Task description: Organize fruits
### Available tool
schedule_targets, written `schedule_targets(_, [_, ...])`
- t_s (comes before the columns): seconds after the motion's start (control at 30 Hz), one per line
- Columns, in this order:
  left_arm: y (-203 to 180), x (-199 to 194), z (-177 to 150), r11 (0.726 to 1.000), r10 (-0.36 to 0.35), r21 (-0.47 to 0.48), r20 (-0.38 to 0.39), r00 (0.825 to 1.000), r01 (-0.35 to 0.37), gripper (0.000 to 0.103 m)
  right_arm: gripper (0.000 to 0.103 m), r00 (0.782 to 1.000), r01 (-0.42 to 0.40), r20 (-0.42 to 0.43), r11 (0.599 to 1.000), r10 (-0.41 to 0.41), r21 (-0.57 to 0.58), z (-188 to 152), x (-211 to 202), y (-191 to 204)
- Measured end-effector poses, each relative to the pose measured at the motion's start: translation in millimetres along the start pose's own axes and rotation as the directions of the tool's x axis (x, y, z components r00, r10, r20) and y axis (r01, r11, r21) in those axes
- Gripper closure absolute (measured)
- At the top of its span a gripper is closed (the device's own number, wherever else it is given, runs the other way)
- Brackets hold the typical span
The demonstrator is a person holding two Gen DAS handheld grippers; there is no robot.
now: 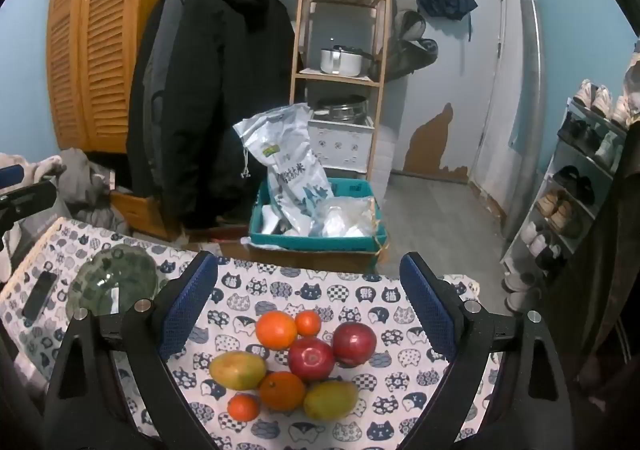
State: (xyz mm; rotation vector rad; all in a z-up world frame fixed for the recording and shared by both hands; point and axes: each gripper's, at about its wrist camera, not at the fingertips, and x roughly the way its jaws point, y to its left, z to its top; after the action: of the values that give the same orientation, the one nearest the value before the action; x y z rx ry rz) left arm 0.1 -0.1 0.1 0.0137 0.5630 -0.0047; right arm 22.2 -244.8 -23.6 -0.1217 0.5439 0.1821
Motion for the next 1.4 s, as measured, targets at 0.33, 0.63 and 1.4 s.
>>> schedule_targets(0.33, [-5.2,-5.8,4.0,1.000,-0.003,0.000,0.036,0.999,0.003,0.001,0.012,1.000,-0.002,-0.001,1.000,0.002,0.002,0.2,-1.3,-1.6])
schedule_targets(0.63, [-1.5,-10.8,4.4,1.000,-0.027,-0.002,0.066,0.997,0.027,0.001,0.012,1.000,0.000,0.009,1.000,0.000,0.002,2.9,-1.9,1.8])
schedule_targets(1.4, [-2.5,-14.2,0.1,0.999,-0.044,-0.017,0.062,0.997,0.045,0.001,0.012,1.000,-0.001,0.013,1.000,0.001,0.004,2.5,-3.6,2.1])
